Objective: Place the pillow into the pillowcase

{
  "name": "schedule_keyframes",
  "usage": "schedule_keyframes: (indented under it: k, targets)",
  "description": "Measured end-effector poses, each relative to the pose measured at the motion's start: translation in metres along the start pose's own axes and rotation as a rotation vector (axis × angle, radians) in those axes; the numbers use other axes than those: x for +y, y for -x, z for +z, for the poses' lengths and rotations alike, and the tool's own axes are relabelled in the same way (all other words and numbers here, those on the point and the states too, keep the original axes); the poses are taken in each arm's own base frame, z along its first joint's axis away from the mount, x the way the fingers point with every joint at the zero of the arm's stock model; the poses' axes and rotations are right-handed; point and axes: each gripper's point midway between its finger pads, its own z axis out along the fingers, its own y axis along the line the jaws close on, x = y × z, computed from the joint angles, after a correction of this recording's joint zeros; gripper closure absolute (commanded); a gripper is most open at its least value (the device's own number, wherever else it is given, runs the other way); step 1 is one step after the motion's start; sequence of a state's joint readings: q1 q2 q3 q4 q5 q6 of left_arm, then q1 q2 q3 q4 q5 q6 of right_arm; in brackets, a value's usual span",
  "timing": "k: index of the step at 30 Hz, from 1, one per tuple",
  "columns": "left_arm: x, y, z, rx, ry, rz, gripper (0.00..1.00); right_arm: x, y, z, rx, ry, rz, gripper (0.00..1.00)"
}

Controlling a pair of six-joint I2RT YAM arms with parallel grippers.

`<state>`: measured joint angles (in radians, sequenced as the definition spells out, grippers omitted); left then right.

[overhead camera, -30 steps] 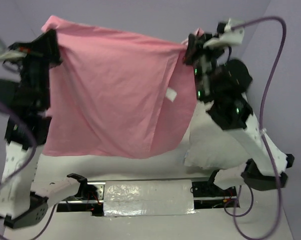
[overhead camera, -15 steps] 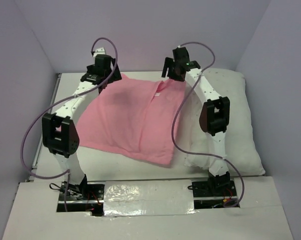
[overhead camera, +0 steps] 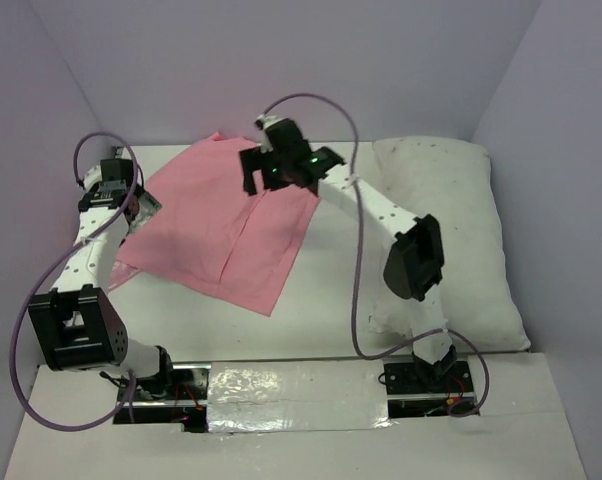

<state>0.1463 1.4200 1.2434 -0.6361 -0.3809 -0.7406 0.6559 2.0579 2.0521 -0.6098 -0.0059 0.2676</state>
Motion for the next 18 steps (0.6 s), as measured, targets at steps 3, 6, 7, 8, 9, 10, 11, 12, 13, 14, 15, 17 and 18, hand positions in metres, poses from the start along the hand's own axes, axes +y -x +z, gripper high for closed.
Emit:
schedule_keyframes:
  k: [3,6,7,8,9,10,11,12,13,14,15,17,18]
  targets:
    - [0.034,-0.027,0.008,0.087,0.104,-0.021,0.01,0.051,-0.047,0.033,0.096,0.083,-0.107,0.03]
    - [0.051,-0.029,0.009,0.101,0.134,-0.070,0.01,0.070,-0.102,0.067,0.207,0.105,-0.180,0.06]
    - [0.054,-0.027,0.008,0.097,0.137,-0.081,0.01,0.072,-0.118,0.074,0.243,0.108,-0.192,0.06]
    - [0.058,-0.024,0.007,0.090,0.141,-0.096,0.01,0.072,-0.135,0.081,0.283,0.112,-0.202,0.06]
    - [0.061,-0.021,0.006,0.083,0.143,-0.109,0.01,0.071,-0.150,0.084,0.318,0.119,-0.213,0.06]
    - [0.063,-0.019,0.005,0.078,0.144,-0.118,0.01,0.067,-0.161,0.085,0.345,0.116,-0.224,0.06]
    - [0.064,-0.017,0.004,0.073,0.143,-0.126,0.01,0.064,-0.173,0.085,0.370,0.111,-0.240,0.06]
    - [0.064,-0.016,0.003,0.071,0.140,-0.132,0.01,0.061,-0.184,0.084,0.393,0.109,-0.258,0.06]
    - [0.064,-0.016,0.002,0.070,0.139,-0.136,0.01,0.057,-0.194,0.084,0.414,0.103,-0.269,0.07]
    - [0.063,-0.016,0.002,0.072,0.137,-0.139,0.01,0.052,-0.205,0.082,0.440,0.099,-0.283,0.09]
    - [0.063,-0.017,0.003,0.074,0.136,-0.140,0.01,0.047,-0.216,0.082,0.462,0.089,-0.301,0.09]
    - [0.063,-0.018,0.002,0.081,0.132,-0.141,0.01,0.049,-0.217,0.075,0.454,0.095,-0.301,0.10]
    - [0.062,-0.019,0.002,0.085,0.129,-0.141,0.01,0.047,-0.222,0.071,0.462,0.089,-0.302,0.11]
